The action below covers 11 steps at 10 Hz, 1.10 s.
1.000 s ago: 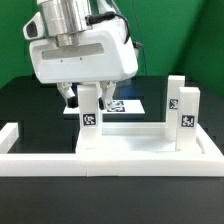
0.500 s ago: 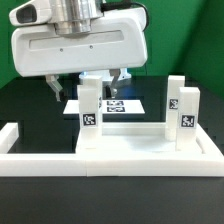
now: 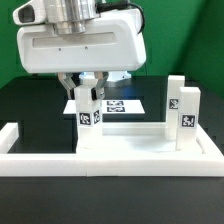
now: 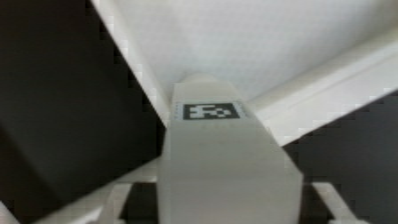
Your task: Assemble desk
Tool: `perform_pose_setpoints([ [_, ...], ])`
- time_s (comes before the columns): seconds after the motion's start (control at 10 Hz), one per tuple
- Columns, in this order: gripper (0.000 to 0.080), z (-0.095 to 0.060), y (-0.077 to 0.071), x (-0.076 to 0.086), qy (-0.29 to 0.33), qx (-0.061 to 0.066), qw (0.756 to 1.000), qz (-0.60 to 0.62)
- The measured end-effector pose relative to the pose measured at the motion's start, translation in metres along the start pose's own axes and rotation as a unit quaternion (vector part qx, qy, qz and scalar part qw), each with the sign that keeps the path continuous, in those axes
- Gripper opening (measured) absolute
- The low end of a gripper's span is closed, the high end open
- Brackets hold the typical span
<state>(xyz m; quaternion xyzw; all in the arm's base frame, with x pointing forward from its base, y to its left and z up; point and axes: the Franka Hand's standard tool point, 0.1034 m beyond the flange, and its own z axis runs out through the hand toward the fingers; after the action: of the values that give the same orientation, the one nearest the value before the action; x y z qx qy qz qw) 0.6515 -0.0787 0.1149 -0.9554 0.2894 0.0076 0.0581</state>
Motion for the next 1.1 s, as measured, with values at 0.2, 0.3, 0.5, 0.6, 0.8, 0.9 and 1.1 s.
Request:
perform_pose_setpoints([
  [0.2, 0.0288, 0.001, -0.004, 0.0, 0.005, -0.002, 0.994, 0.112],
  [0.3, 0.0288, 0.001, -0.007, -0.002, 0.001, 0.0, 0.977, 0.212],
  [0.5, 0.0288, 0.002, -0.007, -0.002, -0.001, 0.014, 0.909, 0.417],
  [0.6, 0.029, 0.003, -0.007, -0.004, 0.004, 0.027, 0.87, 0.492],
  [0.8, 0.029, 0.003, -0.01, -0.006, 0.003, 0.028, 0.824, 0.566],
  [0.9, 0.029, 0.004, -0.01, -0.006, 0.003, 0.028, 0.83, 0.556],
  [1.1, 0.0423, 0.005, -0.012, -0.008, 0.018, 0.01, 0.891, 0.453],
])
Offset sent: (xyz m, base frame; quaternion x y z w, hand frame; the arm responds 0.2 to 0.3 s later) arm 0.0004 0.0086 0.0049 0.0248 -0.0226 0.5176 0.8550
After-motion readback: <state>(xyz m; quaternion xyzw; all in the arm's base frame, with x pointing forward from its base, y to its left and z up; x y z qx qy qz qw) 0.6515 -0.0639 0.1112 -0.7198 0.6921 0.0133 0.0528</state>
